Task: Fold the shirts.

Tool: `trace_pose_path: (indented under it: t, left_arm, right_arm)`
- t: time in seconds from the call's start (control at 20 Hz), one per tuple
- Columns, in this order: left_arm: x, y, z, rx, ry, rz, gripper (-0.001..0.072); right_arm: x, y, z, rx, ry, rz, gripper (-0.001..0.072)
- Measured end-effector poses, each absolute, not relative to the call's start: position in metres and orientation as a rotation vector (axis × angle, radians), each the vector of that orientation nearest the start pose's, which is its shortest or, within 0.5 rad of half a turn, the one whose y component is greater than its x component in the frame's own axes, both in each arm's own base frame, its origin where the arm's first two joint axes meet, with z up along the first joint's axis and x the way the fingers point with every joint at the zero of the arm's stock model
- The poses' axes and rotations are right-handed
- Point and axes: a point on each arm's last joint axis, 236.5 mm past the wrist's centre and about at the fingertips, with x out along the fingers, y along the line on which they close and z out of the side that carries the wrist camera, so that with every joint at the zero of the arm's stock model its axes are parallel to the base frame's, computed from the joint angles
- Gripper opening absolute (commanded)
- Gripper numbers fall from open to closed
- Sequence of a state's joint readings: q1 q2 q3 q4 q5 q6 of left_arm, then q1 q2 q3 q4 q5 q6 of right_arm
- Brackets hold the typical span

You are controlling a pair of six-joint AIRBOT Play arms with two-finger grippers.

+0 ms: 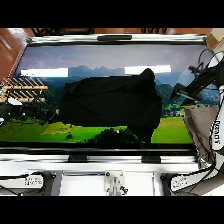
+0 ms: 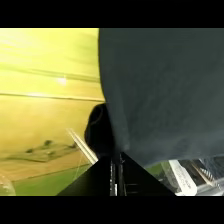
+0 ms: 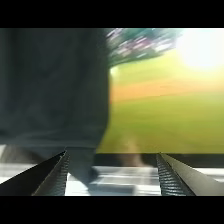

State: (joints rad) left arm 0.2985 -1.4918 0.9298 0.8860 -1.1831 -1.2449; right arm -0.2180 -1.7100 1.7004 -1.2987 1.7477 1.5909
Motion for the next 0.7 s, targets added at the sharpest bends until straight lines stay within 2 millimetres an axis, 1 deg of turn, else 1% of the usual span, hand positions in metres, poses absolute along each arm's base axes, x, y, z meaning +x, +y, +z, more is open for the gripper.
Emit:
trace_pose_path:
  t: [0.15, 0.25, 0.35, 0.45, 0.5, 0.55, 0.6, 0.65, 0.7]
  left_arm:
    - [0.338, -0.043, -0.083, -0.704, 1.471, -0.290, 0.0030]
    - [0.338, -0.044, -0.079, -0.696, 1.465, -0.300, 0.0030]
    - [0.338, -0.045, -0.075, -0.688, 1.458, -0.306, 0.0030]
    - [0.338, -0.045, -0.073, -0.683, 1.452, -0.311, 0.0030]
    - [0.338, -0.045, -0.071, -0.680, 1.449, -0.314, 0.0030]
    - [0.338, -0.045, -0.070, -0.678, 1.445, -0.315, 0.0030]
    - [0.338, -0.045, -0.068, -0.675, 1.440, -0.316, 0.0030]
    - [0.338, -0.045, -0.066, -0.672, 1.435, -0.317, 0.0030]
    - [0.339, -0.045, -0.064, -0.668, 1.430, -0.318, 0.0030]
  right_arm:
    - [0.370, 0.000, -0.030, 0.449, 1.771, 0.113, 0.0639]
    - [0.357, 0.011, -0.052, 0.462, 1.808, 0.144, 0.0639]
    - [0.346, 0.018, -0.071, 0.486, 1.832, 0.154, 0.0638]
    - [0.339, 0.026, -0.083, 0.513, 1.841, 0.170, 0.0637]
    - [0.336, 0.031, -0.087, 0.527, 1.842, 0.180, 0.0611]
    - [0.333, 0.035, -0.092, 0.533, 1.841, 0.183, 0.0519]
    - [0.332, 0.037, -0.096, 0.541, 1.833, 0.182, 0.0480]
    - [0.332, 0.039, -0.100, 0.547, 1.825, 0.178, 0.0463]
    - [0.332, 0.041, -0.102, 0.550, 1.815, 0.174, 0.0222]
